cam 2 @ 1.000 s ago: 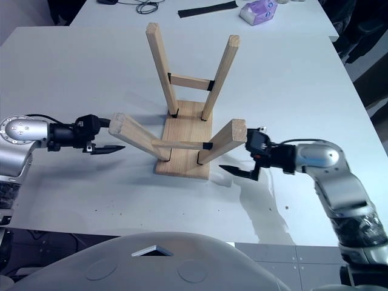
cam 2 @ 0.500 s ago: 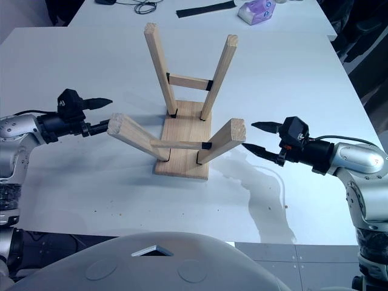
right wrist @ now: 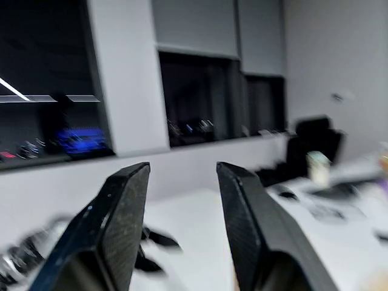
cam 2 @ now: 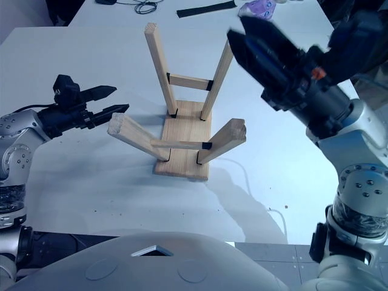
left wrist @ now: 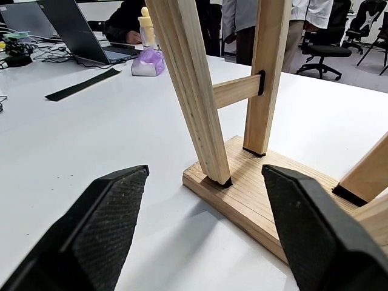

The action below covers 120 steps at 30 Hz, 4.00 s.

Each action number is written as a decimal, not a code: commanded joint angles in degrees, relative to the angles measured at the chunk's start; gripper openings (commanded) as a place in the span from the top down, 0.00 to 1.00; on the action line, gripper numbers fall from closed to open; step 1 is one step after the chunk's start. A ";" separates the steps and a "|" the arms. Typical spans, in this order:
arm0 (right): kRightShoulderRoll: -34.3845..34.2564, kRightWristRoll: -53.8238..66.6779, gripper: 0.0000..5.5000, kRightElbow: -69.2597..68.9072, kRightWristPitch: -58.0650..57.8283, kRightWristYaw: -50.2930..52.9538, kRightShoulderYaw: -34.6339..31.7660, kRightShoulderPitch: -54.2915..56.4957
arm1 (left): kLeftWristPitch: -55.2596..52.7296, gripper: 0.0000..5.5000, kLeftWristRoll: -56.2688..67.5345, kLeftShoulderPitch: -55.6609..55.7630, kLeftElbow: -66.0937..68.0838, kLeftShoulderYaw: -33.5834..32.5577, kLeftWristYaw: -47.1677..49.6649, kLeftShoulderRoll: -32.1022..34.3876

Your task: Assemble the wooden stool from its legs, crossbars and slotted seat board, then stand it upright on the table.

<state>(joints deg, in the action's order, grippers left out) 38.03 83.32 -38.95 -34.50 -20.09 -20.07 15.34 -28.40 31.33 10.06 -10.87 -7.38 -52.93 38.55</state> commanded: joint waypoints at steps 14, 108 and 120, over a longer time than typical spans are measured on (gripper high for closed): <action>10.42 -31.53 0.63 -7.53 2.14 -10.97 28.68 -7.60 | -0.43 0.37 -1.90 3.23 -0.03 4.17 -0.51 0.22; -31.07 -87.95 0.18 -11.72 -6.42 25.75 34.61 -31.64 | -7.27 0.21 -34.13 -16.05 -34.29 19.33 40.92 -22.08; -29.43 -88.27 0.18 -6.01 -0.73 25.41 13.49 -30.47 | 2.81 0.21 -34.38 -19.14 -23.31 3.57 43.23 -18.60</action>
<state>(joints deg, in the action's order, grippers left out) 8.05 -4.73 -44.06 -35.75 5.02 -1.30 -12.85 -26.57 -3.32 -7.99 -34.05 0.61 -10.90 19.78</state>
